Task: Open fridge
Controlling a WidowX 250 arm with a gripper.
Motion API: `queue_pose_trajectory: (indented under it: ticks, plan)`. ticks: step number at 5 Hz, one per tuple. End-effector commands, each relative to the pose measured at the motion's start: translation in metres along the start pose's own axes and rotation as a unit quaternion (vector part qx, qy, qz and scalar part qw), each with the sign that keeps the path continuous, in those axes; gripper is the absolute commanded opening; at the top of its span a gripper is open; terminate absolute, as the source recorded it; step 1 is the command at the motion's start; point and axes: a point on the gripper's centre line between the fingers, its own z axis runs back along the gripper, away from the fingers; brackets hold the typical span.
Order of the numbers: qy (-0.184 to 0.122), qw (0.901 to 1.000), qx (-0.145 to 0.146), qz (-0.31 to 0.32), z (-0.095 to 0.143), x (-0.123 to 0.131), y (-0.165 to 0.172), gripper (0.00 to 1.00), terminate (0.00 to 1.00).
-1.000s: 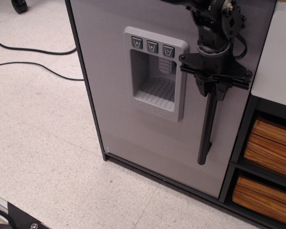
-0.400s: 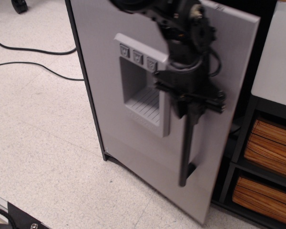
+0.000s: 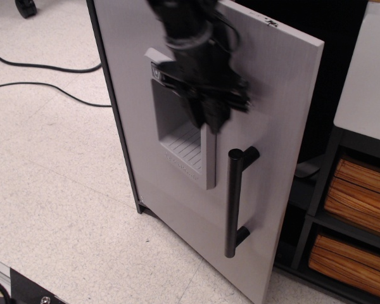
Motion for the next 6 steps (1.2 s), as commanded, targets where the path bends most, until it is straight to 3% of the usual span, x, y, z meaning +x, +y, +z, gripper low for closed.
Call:
queue_pose_trajectory:
  ticks: [1, 2, 4, 6]
  plan:
    - [-0.029, 0.9964, 0.039, -0.069, 0.016, -0.018, 0.011, 1.00, 0.00]
    - [0.008, 0.9935, 0.068, -0.091, 0.000, -0.037, -0.025, 1.00, 0.00]
    - [0.043, 0.9941, 0.049, -0.087, -0.044, -0.022, -0.113, 1.00, 0.00]
    - [0.026, 0.9967, 0.038, -0.067, -0.077, 0.026, -0.164, 1.00, 0.00]
